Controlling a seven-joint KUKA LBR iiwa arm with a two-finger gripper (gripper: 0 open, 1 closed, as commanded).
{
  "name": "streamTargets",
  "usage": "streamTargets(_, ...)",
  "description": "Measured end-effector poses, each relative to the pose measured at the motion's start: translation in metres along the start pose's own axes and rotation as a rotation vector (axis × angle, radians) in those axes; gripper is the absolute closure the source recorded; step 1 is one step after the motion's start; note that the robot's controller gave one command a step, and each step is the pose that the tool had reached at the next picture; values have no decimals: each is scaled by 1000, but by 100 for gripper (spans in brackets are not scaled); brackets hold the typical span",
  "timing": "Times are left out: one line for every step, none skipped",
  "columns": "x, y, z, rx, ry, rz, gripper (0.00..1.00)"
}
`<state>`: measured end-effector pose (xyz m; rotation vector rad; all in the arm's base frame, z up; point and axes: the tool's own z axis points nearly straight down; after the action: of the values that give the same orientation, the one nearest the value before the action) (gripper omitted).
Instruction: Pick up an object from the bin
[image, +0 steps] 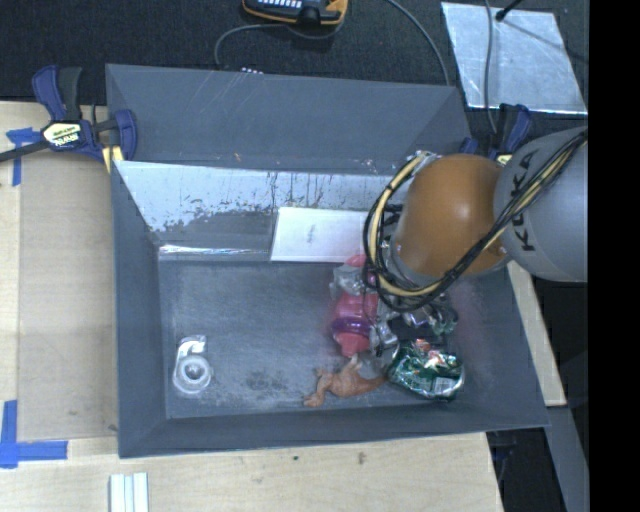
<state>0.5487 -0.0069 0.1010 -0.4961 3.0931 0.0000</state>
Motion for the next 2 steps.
streamTargets(-8, -24, 7, 0, -3, 9, 0)
streamTargets(-32, -30, 30, -6, 11, -200, 100)
